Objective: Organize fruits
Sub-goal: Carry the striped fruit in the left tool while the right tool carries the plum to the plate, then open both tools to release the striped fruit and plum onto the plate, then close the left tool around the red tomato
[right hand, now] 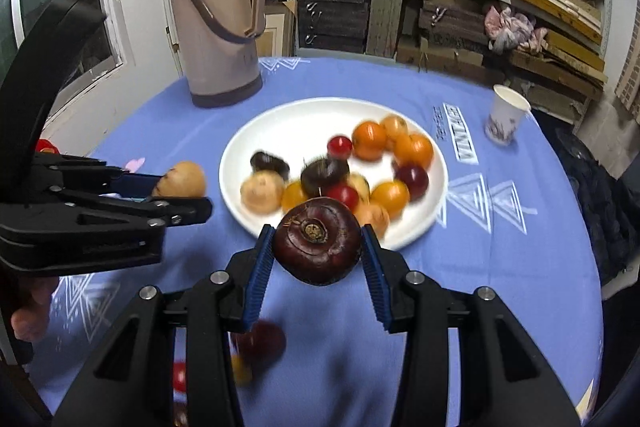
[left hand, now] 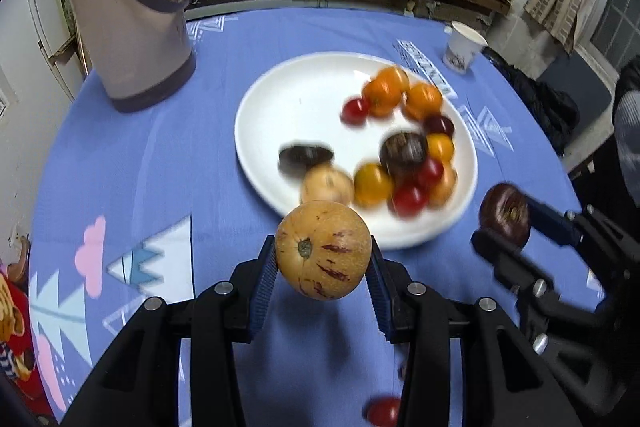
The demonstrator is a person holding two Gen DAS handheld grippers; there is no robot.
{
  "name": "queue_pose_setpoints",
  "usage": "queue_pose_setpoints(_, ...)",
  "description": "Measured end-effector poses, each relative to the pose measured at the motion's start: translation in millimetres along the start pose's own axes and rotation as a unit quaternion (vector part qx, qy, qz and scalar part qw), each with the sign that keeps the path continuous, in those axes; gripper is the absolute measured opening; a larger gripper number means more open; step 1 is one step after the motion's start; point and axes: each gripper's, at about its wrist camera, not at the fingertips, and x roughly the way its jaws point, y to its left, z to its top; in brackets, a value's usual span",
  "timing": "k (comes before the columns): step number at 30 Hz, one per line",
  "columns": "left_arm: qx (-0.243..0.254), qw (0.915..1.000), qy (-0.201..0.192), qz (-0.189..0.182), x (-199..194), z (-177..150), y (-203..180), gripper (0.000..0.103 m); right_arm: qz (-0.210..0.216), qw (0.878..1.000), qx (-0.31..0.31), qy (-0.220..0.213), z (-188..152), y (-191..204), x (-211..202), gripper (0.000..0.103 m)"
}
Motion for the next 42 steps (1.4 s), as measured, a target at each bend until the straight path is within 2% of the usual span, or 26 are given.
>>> queue_pose_setpoints(3, -0.003, 1.0, 0.003, 0.003, 13.8, 22.7, 3.7, 0.043, -0.004, 1.0, 0.002, 0.002, 14.0, -3.3, 16.6, 0.042)
queue_pose_setpoints(13, -0.007, 0.9998, 0.018, 0.01, 57.3, 63.6, 6.4, 0.044, -0.034, 0.999, -0.011, 0.016, 43.2, -16.0, 76.1, 0.043)
queue_pose_setpoints(14, -0.012, 0.9997, 0.019, 0.01, 60.6, 65.4, 7.8, 0.046, -0.041, 0.999, -0.014, 0.018, 44.6, -16.0, 81.6, 0.049)
queue_pose_setpoints(15, -0.021, 0.9996, 0.016, 0.011, 63.6, 68.0, 10.8, 0.059, -0.044, 0.999, -0.016, 0.02, 45.2, -16.6, 85.6, 0.058)
queue_pose_setpoints(16, -0.029, 0.9994, 0.012, 0.013, 64.3, 69.2, 13.2, 0.068, -0.051, 0.998, -0.02, 0.014, 45.1, -16.6, 88.7, 0.075)
queue_pose_setpoints(17, -0.034, 0.9993, 0.007, 0.014, 63.7, 70.3, 15.3, 0.078, -0.054, 0.998, -0.021, 0.008, 44.7, -16.9, 88.8, 0.081)
queue_pose_setpoints(21, -0.028, 0.9994, 0.001, 0.018, 58.1, 71.6, 16.6, 0.079, -0.054, 0.998, -0.019, -0.001, 44.3, -17.4, 82.2, 0.082)
queue_pose_setpoints(32, -0.011, 0.9998, 0.0, 0.019, 31.2, 45.4, 7.5, 0.079, -0.049, 0.999, -0.004, -0.007, 25.8, -22.3, 41.4, 0.083)
queue_pose_setpoints(42, 0.011, 0.9998, 0.01, 0.014, -3.7, -20.7, -4.6, 0.079, -0.026, 1.0, 0.013, 0.009, -31.5, -18.7, -7.4, 0.083)
